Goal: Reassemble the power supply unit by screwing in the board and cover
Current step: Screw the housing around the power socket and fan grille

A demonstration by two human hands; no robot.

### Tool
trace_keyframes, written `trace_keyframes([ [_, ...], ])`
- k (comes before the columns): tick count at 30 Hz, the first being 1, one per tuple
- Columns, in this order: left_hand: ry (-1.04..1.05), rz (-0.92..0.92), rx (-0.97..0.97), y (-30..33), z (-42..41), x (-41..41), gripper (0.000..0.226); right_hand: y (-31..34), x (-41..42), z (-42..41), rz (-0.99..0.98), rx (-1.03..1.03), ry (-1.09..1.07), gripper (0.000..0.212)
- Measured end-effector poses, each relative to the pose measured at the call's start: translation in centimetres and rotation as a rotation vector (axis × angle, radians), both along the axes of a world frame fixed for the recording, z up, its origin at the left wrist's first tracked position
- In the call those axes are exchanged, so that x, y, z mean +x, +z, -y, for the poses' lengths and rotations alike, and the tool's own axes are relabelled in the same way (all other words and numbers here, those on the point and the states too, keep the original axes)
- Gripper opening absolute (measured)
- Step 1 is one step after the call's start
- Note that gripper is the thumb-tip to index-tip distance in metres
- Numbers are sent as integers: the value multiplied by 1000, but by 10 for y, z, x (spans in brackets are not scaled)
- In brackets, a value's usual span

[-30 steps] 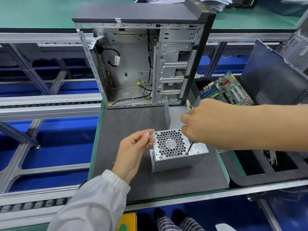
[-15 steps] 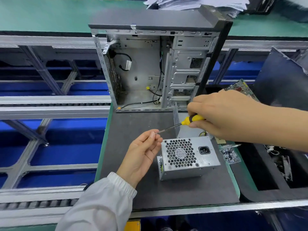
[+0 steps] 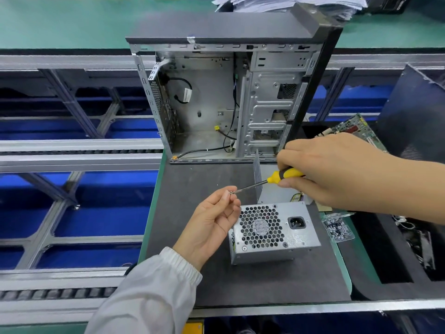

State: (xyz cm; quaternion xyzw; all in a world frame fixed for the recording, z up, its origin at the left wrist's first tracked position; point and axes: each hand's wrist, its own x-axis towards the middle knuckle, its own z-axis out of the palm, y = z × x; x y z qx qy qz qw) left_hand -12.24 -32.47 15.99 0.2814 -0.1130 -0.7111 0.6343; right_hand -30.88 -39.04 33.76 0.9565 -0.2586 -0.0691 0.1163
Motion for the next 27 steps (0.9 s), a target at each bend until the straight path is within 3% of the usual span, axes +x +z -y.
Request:
trace_keyframes([
  [19,-27,-14,-21,0,7,-2,15,3,-2,8,-50,-19,-24,30],
  [22,-7,96,-38,0,5,-1,17,4,-2,9,-44,-21,-13,33],
  [27,104,472,-125,2,3,-2,16,1,-3,14,4,41,3,39],
])
